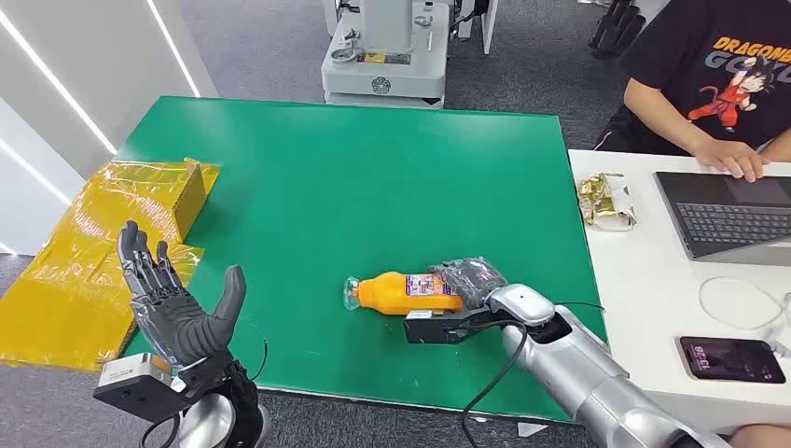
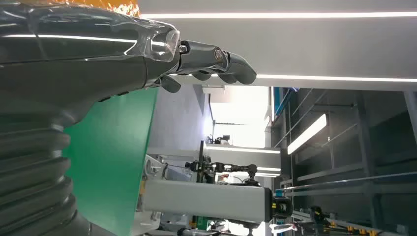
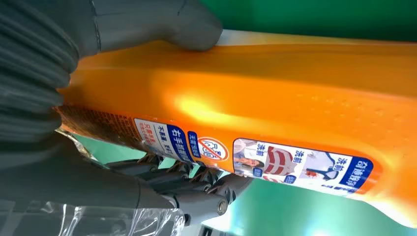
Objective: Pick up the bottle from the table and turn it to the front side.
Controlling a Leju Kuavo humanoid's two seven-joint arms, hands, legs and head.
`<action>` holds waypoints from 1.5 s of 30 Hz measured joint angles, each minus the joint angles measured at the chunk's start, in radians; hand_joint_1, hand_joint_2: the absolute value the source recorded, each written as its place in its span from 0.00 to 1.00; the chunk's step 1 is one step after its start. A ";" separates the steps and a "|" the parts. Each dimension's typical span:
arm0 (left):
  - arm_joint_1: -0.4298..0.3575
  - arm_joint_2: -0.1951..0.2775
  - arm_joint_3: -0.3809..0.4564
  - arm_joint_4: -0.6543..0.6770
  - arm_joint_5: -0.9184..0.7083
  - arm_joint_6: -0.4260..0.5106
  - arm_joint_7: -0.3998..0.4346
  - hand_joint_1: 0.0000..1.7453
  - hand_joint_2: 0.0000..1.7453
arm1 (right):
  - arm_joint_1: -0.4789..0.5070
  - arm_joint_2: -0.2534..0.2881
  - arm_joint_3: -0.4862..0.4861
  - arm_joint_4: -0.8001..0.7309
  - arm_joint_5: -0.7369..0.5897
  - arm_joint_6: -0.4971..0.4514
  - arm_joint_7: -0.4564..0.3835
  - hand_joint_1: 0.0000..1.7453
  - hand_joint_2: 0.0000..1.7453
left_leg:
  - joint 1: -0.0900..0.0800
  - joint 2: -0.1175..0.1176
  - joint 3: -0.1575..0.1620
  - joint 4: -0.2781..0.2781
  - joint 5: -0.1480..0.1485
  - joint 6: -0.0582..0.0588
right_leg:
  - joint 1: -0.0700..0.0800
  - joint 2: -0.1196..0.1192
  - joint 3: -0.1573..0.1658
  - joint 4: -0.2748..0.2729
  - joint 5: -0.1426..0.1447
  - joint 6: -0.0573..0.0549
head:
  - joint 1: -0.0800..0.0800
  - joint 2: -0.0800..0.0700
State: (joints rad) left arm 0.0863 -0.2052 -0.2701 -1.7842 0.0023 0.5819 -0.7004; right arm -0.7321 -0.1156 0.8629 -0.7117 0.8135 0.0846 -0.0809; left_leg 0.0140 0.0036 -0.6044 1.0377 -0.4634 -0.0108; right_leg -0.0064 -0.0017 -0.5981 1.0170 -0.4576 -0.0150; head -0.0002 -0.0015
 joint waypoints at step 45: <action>-0.099 0.004 -0.126 0.208 0.163 -0.573 0.192 0.00 1.00 | 0.475 0.089 -0.348 -0.540 0.023 -0.437 -0.219 1.00 1.00 | 0.000 0.000 0.000 0.000 0.000 0.000 | 0.000 0.000 -0.001 0.000 0.000 0.000 | 0.000 0.000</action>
State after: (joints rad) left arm -0.0132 -0.2014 -0.3961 -1.5764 0.1649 0.0093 -0.5088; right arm -0.2573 -0.0269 0.5144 -1.2514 0.8367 -0.3528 -0.2996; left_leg 0.0141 0.0036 -0.6047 1.0375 -0.4638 -0.0110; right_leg -0.0064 -0.0018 -0.5986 1.0168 -0.4579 -0.0149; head -0.0003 -0.0015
